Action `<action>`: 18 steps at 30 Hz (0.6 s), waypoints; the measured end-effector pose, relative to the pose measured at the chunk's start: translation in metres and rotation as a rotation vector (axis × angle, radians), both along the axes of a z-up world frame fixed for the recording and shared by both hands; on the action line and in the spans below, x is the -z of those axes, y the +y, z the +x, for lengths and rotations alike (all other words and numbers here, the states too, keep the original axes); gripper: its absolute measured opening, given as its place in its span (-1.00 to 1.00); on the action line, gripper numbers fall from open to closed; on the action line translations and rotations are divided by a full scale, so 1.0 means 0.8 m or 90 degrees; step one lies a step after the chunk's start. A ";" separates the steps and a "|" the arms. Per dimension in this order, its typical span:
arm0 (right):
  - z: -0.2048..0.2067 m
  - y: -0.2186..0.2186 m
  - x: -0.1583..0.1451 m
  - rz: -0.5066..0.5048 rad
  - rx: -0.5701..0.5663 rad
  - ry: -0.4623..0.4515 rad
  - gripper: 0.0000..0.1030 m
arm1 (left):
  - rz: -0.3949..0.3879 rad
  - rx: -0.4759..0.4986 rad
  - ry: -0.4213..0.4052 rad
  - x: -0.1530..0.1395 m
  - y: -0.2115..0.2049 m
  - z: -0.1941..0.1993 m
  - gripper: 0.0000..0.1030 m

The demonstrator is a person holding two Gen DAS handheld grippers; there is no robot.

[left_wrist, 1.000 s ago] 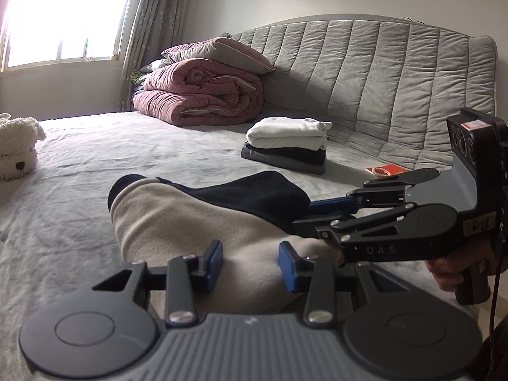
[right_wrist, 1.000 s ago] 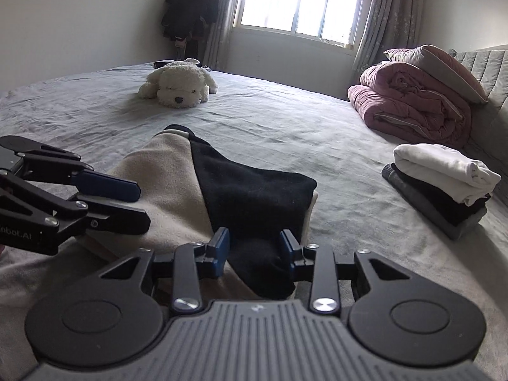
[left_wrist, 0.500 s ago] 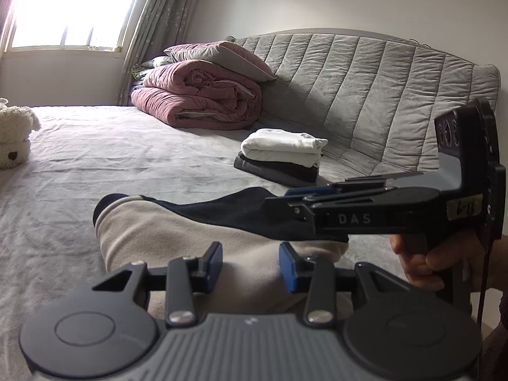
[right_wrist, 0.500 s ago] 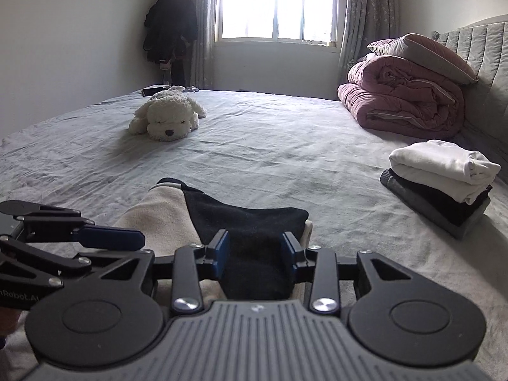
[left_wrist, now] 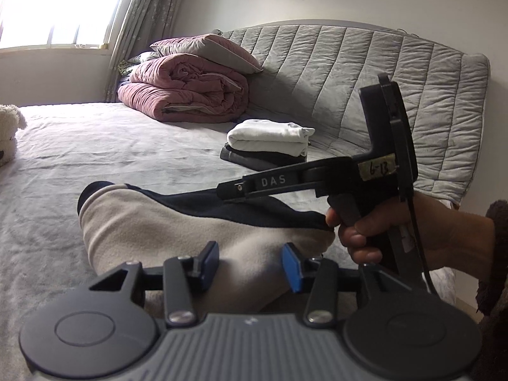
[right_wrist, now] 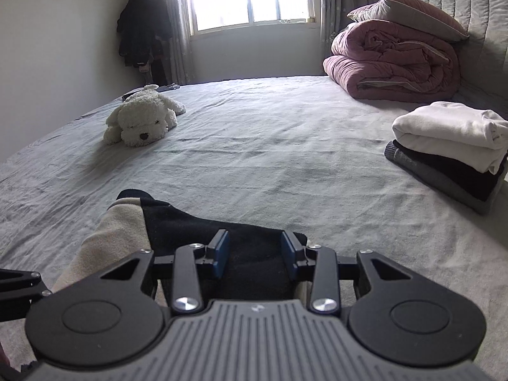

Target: Fold clothes

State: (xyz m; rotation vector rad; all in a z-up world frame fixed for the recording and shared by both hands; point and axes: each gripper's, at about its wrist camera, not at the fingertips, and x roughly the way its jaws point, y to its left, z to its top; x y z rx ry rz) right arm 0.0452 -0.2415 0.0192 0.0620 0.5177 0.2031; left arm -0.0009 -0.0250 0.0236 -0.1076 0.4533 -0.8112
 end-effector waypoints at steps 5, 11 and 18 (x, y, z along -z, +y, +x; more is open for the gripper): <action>-0.007 -0.008 -0.010 0.015 0.016 -0.012 -0.09 | -0.051 -0.029 0.019 -0.018 0.021 0.019 -0.11; -0.019 -0.004 -0.019 0.013 0.006 -0.027 0.01 | -0.032 -0.072 0.014 -0.023 0.030 0.046 -0.03; -0.022 0.004 -0.019 -0.003 -0.007 -0.033 0.11 | -0.010 -0.114 0.042 -0.008 0.036 0.071 0.03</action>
